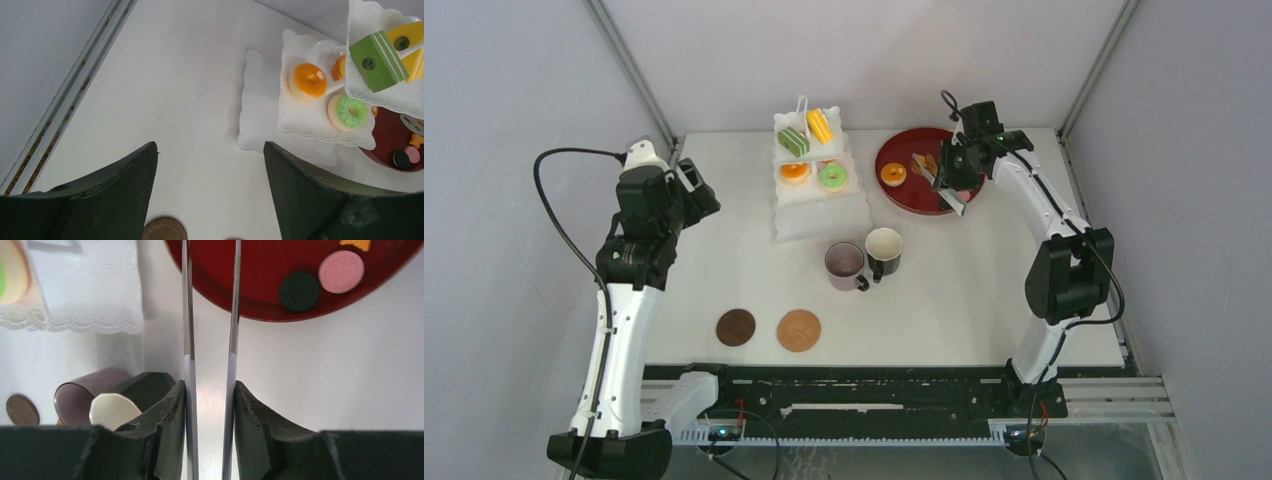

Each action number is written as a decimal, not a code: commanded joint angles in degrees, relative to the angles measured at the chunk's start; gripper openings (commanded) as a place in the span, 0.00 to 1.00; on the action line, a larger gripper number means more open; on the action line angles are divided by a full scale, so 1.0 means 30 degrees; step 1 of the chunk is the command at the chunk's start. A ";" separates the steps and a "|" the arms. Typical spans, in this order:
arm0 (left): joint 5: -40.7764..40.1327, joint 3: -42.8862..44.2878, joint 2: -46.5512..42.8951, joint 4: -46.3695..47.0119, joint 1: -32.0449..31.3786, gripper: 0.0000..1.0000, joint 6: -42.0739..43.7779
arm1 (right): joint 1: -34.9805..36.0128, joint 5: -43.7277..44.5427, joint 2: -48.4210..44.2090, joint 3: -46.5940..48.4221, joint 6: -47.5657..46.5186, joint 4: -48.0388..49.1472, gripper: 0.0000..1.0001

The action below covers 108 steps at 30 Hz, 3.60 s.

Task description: Serve the afternoon tea

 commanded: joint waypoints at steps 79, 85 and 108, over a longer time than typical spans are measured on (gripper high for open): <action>-0.0620 -0.0061 -0.0465 0.0043 0.0001 0.82 0.0180 | 0.3338 -0.5429 0.4985 0.1963 -0.0075 0.6090 0.43; -0.0593 -0.0063 -0.0502 0.0042 -0.0004 0.82 0.0173 | 0.3243 -0.5353 0.4745 0.1702 -0.0074 0.6085 0.45; -0.0154 0.0183 -0.0230 0.0159 -0.0032 0.82 -0.0010 | 0.0616 -0.6894 -0.1425 -0.3884 0.1094 0.8349 0.16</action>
